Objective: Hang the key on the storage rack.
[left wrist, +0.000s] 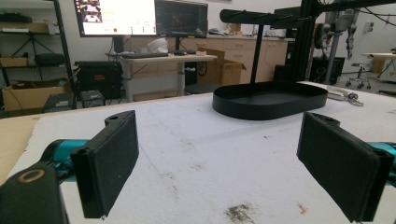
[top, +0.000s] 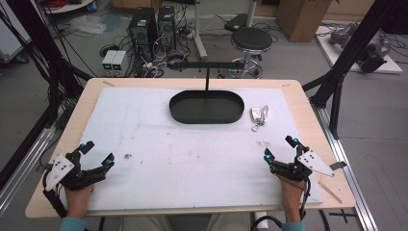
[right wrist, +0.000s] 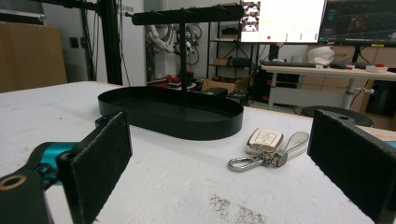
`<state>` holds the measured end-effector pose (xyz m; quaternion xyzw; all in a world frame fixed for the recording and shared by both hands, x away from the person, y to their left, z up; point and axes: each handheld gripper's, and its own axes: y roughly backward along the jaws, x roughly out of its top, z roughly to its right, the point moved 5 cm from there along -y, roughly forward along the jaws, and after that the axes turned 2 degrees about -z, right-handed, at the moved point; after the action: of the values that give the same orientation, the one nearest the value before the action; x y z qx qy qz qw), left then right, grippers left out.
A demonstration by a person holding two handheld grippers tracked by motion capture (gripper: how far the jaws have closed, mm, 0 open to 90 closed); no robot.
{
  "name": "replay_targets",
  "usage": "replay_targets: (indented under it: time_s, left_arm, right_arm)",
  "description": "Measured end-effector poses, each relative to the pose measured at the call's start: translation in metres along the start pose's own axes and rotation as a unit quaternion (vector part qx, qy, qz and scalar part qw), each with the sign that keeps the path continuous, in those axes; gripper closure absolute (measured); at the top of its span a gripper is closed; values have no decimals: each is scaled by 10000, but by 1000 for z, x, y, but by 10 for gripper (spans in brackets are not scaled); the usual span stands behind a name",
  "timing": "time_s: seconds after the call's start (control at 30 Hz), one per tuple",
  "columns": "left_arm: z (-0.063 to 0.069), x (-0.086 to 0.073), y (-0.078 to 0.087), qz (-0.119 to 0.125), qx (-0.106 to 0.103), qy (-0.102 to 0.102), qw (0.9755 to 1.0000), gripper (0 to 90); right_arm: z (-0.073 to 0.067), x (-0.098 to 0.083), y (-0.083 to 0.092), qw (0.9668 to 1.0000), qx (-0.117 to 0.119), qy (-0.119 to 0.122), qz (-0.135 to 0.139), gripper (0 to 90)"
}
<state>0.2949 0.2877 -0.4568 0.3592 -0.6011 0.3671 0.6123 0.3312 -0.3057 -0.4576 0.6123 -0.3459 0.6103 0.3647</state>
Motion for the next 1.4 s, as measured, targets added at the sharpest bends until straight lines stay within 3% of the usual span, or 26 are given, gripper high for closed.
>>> replay_targets:
  time_s: [0.93,1.2,1.4]
  left_arm:
    - [1,0,1,69,1,-53,10000,132]
    - [0,0,1,26,0,-26,10000,132]
    - [0,0,1,27,-3,-40,10000,132]
  right_arm:
    - [1,0,-3,9999,-28,-66,-140,59]
    - [5,2,-11,9989,-35,-11,-476,59]
    - [12,19,-18,9978,-147,-51,-643,60]
